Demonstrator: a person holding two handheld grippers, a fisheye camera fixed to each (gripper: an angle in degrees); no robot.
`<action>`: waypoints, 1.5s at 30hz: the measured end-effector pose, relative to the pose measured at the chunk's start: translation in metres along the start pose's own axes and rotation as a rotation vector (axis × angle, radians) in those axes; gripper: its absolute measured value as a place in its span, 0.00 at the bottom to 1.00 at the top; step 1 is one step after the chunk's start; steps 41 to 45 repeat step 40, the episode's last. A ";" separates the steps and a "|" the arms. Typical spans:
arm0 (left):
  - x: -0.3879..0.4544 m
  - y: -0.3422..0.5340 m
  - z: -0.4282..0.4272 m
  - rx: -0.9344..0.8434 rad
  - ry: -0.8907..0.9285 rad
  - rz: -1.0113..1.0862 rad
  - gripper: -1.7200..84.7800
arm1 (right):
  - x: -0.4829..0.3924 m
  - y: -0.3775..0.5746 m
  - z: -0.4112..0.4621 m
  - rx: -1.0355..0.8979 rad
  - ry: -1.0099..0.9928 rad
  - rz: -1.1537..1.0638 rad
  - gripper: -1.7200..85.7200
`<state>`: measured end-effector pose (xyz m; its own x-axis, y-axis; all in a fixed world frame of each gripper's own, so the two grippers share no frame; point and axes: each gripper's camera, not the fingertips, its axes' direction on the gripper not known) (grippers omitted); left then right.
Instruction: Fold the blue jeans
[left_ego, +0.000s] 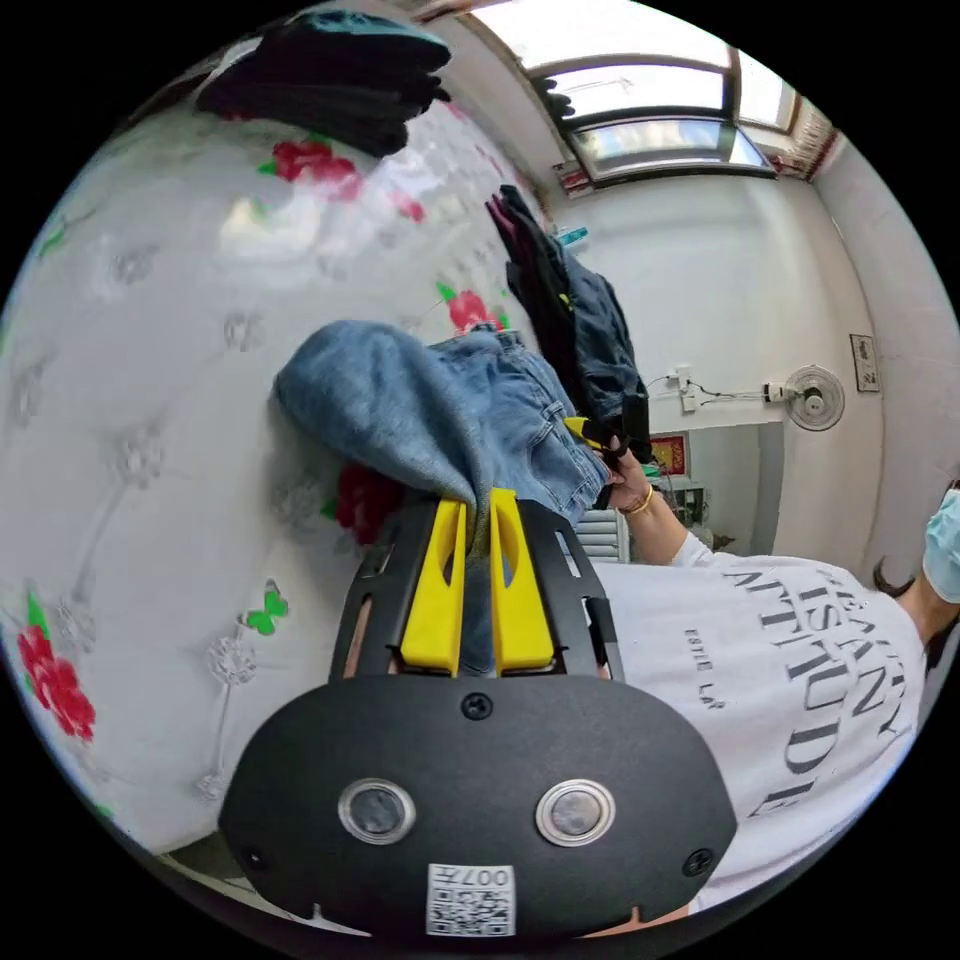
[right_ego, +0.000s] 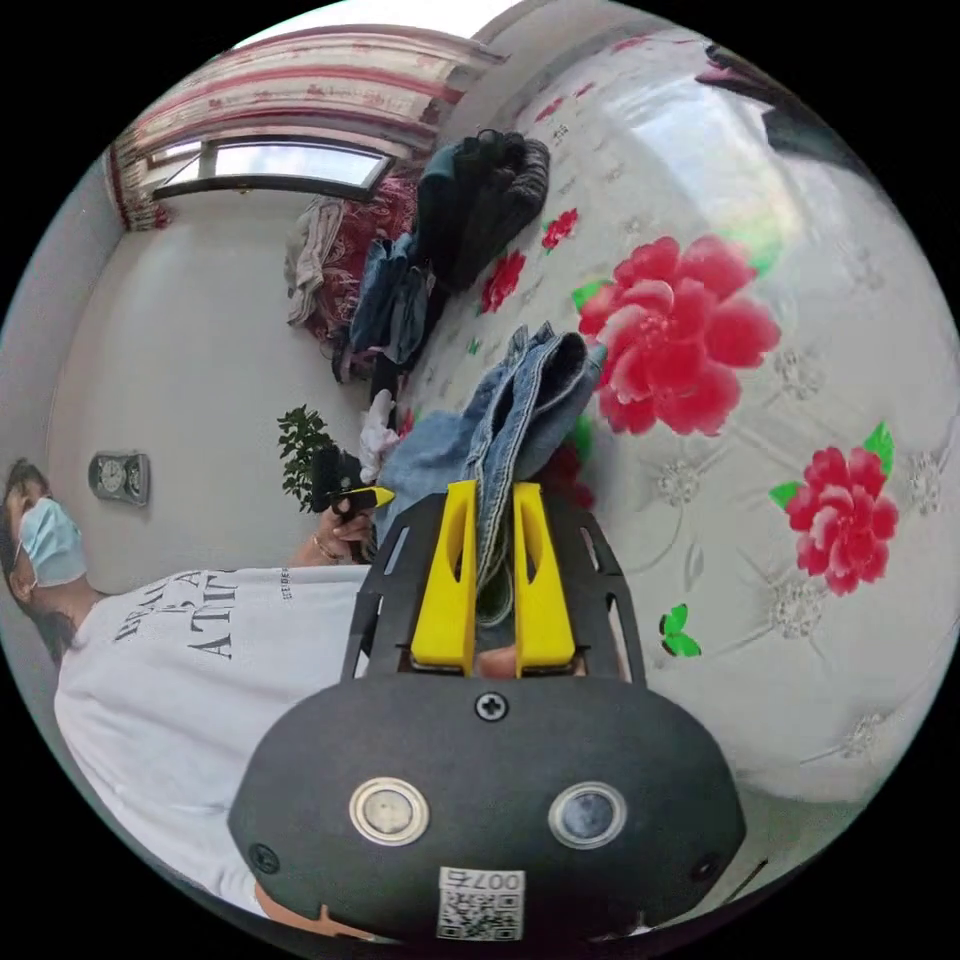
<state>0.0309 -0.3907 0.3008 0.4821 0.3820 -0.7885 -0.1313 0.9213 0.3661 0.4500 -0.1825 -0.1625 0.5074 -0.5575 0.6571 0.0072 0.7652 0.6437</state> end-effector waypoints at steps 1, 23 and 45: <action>0.003 -0.013 -0.012 0.010 -0.001 0.022 0.06 | -0.009 -0.012 -0.003 0.014 -0.005 -0.020 0.08; -0.119 -0.210 -0.132 0.222 -0.666 -0.031 0.14 | -0.092 -0.244 0.114 0.238 0.314 -0.119 0.07; -0.035 -0.057 0.054 -0.057 -0.779 -0.042 0.09 | -0.040 0.060 -0.092 0.466 0.809 0.442 0.12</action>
